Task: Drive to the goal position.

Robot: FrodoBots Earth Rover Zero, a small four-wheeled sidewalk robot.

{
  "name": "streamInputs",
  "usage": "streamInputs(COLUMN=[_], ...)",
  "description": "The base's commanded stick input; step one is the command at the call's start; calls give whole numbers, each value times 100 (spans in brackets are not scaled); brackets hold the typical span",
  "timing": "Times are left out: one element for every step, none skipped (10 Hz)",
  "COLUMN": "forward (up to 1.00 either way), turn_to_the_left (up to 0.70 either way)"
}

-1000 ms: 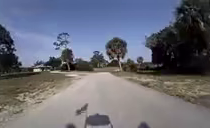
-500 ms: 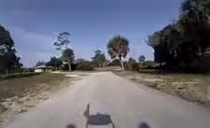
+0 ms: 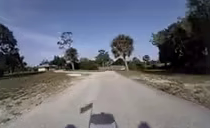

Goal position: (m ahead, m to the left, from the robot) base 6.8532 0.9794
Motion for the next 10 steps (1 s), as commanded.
streamInputs(forward=[100,100,100,100,100,100,100,100,100,100], turn_to_the_left=[3,3,3,3,3,3,3,3,3,4])
